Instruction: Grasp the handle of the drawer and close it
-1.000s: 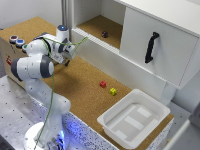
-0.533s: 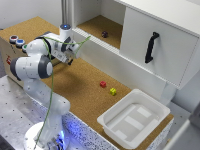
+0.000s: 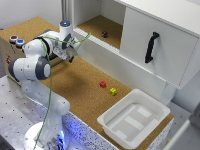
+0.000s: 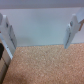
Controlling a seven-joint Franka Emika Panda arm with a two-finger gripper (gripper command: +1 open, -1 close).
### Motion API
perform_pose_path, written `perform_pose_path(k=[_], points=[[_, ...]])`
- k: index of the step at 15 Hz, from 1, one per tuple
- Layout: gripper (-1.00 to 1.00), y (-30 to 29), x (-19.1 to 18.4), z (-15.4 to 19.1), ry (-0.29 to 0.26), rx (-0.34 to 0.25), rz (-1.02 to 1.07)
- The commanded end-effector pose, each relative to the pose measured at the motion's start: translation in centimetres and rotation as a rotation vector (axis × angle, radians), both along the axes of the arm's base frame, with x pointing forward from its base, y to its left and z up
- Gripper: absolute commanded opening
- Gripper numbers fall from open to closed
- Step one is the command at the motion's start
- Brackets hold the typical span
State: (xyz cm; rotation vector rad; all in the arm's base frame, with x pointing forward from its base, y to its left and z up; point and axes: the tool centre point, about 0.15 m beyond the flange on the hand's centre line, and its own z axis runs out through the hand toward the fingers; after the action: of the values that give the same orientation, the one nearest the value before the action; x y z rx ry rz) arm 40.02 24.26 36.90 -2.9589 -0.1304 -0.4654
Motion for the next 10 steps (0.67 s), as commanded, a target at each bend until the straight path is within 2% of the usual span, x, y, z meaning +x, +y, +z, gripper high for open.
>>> perform_pose_path(k=[1,3,4,5,7,9,10], points=[[1.0,-0.6,0.5,2.4,-0.077,-0.01,0.019],[1.0,-1.5,2.5,5.9,-0.14,-0.059,0.092],[1.0,-2.4,3.8,7.4,-0.149,-0.079,0.102],[1.0,-3.5,5.5,9.0,-0.154,-0.063,0.114],[1.0,-4.8,8.5,11.4,-0.196,-0.103,0.159],[1.0,-5.9,11.3,12.5,-0.226,-0.12,0.176],[1.0,-6.5,12.8,12.5,-0.231,-0.108,0.186]])
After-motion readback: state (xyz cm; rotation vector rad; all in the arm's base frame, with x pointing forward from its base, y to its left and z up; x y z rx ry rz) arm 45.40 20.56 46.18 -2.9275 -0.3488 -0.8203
